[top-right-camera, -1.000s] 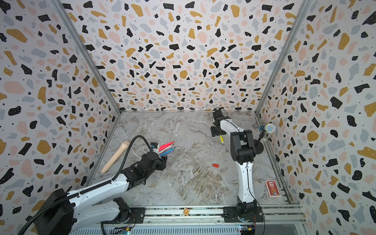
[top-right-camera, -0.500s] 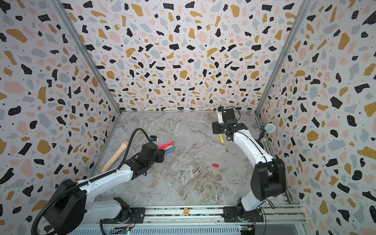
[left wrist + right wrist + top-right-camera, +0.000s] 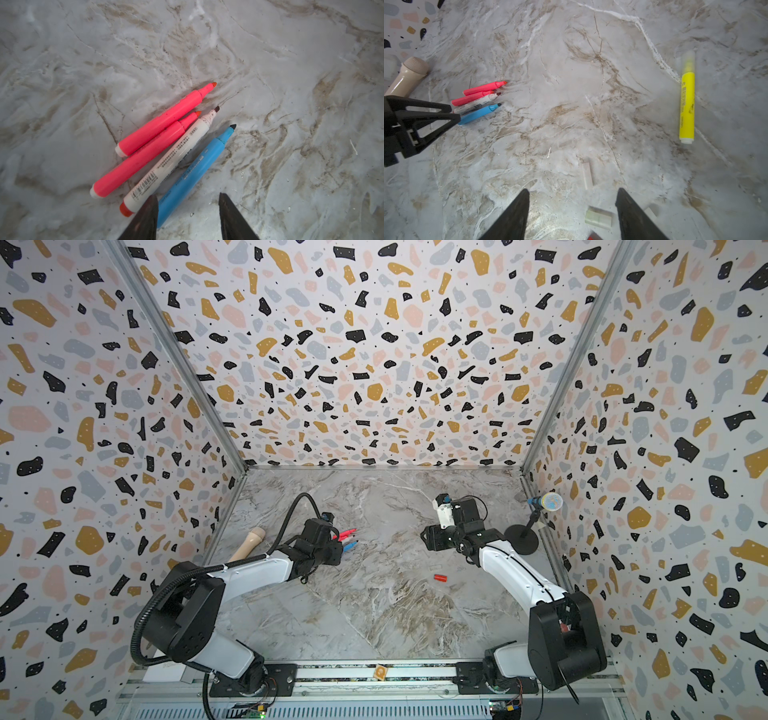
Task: Insert pens into pen caps
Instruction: Pick up a pen from the center of the table.
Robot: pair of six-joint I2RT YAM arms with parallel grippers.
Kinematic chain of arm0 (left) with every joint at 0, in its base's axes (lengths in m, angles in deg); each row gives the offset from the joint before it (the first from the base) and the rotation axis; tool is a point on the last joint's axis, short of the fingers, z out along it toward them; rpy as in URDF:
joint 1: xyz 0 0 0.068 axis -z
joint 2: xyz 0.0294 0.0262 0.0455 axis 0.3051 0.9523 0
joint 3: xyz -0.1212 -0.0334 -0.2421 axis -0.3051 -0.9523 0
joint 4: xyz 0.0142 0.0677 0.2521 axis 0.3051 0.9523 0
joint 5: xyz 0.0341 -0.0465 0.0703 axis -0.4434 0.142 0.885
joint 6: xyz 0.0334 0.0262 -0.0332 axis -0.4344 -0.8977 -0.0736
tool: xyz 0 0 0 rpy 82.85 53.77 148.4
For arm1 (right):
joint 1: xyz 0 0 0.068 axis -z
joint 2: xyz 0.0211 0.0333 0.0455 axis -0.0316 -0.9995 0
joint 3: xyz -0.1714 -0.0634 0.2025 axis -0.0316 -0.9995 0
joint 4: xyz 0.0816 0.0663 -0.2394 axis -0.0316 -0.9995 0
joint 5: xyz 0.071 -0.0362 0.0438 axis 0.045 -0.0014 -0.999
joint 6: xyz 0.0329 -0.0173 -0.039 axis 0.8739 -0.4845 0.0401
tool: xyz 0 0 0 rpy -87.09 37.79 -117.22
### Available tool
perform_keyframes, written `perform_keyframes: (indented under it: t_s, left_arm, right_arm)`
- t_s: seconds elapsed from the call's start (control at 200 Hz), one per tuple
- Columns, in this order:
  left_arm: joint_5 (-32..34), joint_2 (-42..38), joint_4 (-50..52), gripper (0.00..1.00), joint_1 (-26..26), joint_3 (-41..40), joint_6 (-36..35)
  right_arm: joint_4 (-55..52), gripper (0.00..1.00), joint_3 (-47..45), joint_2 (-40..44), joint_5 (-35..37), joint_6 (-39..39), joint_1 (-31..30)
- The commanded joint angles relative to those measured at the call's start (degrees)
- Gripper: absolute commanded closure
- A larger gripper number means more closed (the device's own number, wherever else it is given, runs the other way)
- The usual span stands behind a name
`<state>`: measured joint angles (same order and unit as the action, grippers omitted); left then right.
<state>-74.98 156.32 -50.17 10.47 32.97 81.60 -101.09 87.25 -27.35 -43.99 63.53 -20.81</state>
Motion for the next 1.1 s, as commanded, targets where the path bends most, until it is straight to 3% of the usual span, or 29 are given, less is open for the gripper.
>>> perform_keyframes:
  t_s: [0.0, 0.325, 0.636, 0.966, 1.096]
  left_arm:
    - [-1.4, 1.5, -0.6, 0.52, -0.3, 2.3, -2.6]
    - [-2.4, 6.2, -0.4, 0.56, -0.4, 4.5, -4.3]
    - [-8.0, 7.0, -0.5, 0.62, 0.4, 1.8, -4.4]
    - [-5.8, 8.8, 1.5, 0.68, 7.7, 1.6, -4.5]
    - [-5.9, 9.3, 1.7, 0.78, 9.7, 2.0, -4.9]
  right_arm:
    - [2.5, 0.33, -0.9, 2.6, -2.5, 0.0, -0.6]
    - [3.0, 0.33, -2.5, 4.4, -2.3, 0.3, -0.6]
    - [3.9, 0.33, -3.6, 5.4, -2.0, 1.9, -0.6]
    - [3.8, 0.33, -3.6, 6.8, -1.9, 2.7, -0.7]
    - [3.5, 0.34, -4.2, 8.0, -0.9, 2.8, -0.7]
